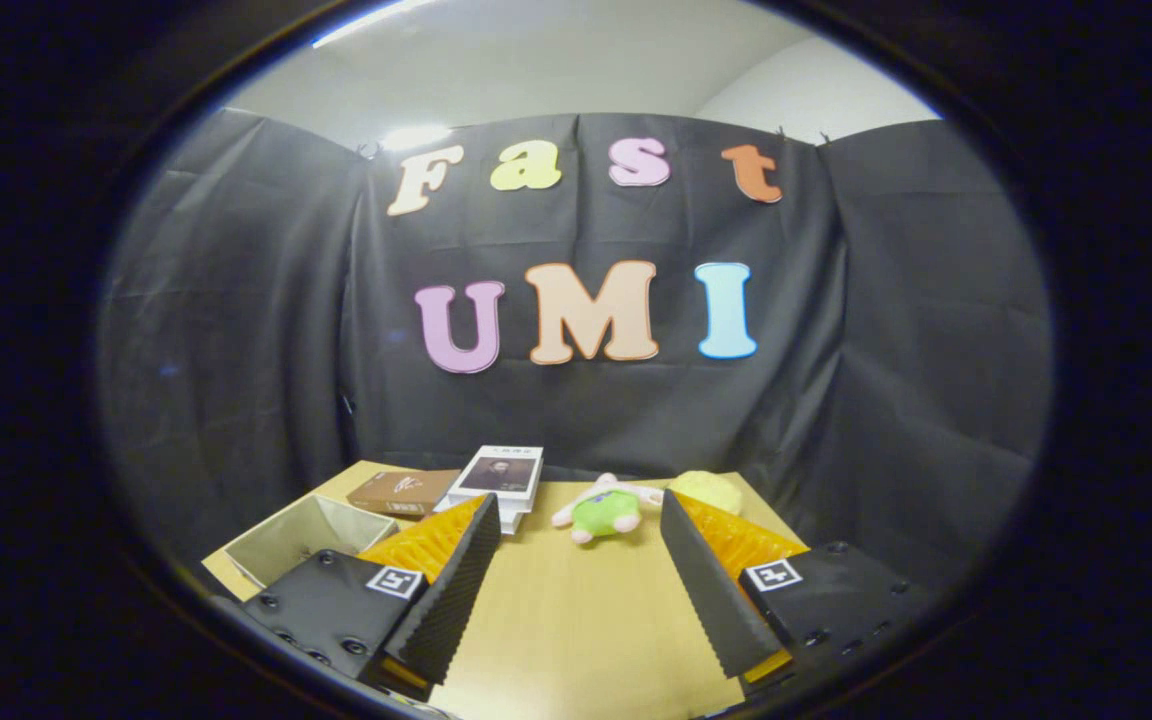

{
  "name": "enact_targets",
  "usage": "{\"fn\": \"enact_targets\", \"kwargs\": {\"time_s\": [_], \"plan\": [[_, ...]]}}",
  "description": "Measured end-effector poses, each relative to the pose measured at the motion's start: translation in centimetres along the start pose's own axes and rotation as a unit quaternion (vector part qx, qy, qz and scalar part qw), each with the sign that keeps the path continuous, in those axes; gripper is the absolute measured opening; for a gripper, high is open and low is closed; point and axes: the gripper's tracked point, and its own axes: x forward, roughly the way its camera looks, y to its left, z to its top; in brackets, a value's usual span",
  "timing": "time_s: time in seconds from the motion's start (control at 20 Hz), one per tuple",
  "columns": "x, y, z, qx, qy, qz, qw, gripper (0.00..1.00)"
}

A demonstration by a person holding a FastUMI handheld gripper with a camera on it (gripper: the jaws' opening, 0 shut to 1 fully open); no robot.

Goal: Open the storage box then place both shoes into the box .Put the left shoe in first, then the right shoe, with the right side of both shoes facing outward in a uniform manner.

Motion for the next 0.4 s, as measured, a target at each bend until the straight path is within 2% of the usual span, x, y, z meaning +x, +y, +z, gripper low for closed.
{"fn": "enact_targets", "kwargs": {"time_s": [0.2,0.4], "plan": [[-1.3,-2.2,1.6,-0.001,-0.035,-0.018,0.999,1.00],[-1.3,-3.2,1.8,0.002,-0.043,-0.019,0.999,1.00]]}}
